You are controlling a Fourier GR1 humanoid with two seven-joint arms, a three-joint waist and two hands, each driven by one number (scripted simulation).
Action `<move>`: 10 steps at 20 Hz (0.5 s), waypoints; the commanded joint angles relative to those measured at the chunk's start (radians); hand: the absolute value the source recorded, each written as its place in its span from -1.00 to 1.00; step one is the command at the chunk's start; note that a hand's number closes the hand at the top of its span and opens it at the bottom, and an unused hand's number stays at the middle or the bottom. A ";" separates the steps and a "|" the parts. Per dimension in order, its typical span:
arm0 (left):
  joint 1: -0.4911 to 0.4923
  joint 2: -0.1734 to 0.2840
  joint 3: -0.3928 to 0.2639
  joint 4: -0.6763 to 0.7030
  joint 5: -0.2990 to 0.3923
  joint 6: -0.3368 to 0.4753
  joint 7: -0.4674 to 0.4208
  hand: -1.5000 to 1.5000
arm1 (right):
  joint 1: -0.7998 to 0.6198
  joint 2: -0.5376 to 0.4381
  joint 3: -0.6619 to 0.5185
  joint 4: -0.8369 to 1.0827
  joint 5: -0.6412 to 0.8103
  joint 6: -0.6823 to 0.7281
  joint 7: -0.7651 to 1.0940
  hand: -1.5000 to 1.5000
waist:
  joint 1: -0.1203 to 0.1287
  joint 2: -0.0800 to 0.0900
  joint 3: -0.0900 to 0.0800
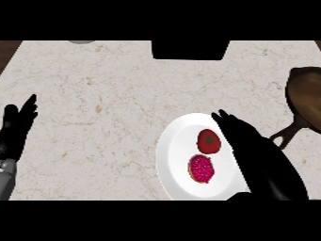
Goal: Pick the cupcake from the plate and place it in the pan
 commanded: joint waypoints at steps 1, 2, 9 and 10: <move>-0.011 0.005 0.024 0.027 0.006 -0.025 -0.005 0.00 | -0.078 0.113 0.070 0.046 -0.002 0.113 0.190 -1.00 | -0.016 0.000 0.003; 0.001 0.016 0.033 0.018 0.015 -0.028 0.003 0.00 | -0.100 0.166 0.113 0.108 0.032 0.095 0.217 -1.00 | -0.007 0.000 0.003; 0.028 -0.010 0.050 0.038 -0.011 -0.022 -0.060 0.00 | -0.087 0.218 0.111 0.239 0.085 0.115 0.163 -1.00 | -0.021 0.001 0.004; 0.039 0.017 0.057 -0.034 0.005 -0.044 -0.002 0.00 | -0.109 0.225 0.081 0.184 0.077 0.149 0.220 -1.00 | -0.020 -0.003 0.004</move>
